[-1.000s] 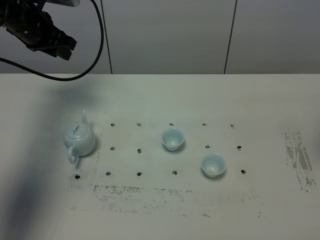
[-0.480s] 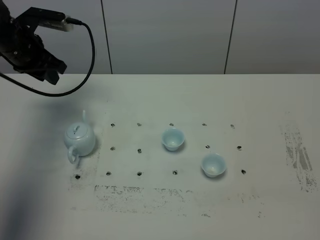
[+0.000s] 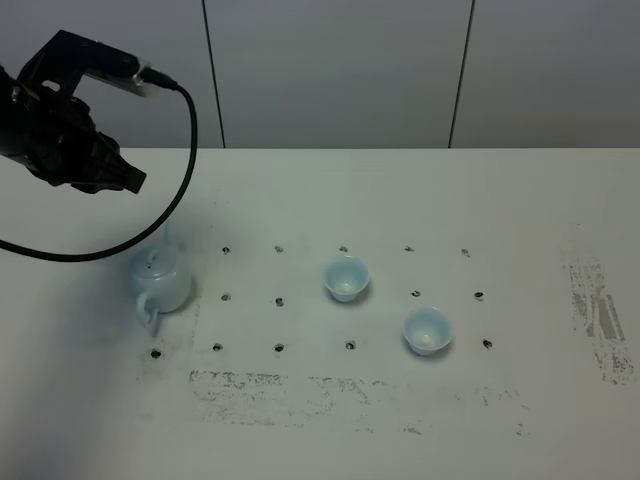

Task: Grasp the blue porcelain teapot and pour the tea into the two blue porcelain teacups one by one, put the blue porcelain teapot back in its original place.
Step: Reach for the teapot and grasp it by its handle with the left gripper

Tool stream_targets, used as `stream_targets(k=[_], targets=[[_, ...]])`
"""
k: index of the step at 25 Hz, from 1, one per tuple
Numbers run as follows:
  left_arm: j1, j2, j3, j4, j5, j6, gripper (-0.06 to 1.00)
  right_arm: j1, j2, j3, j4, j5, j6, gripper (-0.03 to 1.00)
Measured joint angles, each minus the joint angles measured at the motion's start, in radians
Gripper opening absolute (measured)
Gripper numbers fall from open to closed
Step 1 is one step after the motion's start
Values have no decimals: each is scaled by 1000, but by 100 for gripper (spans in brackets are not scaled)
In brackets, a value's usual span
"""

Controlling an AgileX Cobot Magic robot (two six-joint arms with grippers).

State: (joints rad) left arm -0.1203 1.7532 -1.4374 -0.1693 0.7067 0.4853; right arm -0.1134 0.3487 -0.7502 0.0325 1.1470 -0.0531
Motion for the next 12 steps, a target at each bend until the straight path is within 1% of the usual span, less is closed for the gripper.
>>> stream_targets(k=[2,4,7,10,12], targets=[[-32,-30,2,10,77,-46,34,0,-46,32,0,27,0,29],[-75,-52,2,43,143,-108,32,0,-102,62,0,47,0,29],[-143,-79,4,146,205,-218,29,0,-190,98,0,61,0,29],[-203,-98,25,290,226,-341,28,0,-272,109,0,67,0,29],[-231,-107,56,359,232,-412,27,0,-325,110,0,68,0,29]])
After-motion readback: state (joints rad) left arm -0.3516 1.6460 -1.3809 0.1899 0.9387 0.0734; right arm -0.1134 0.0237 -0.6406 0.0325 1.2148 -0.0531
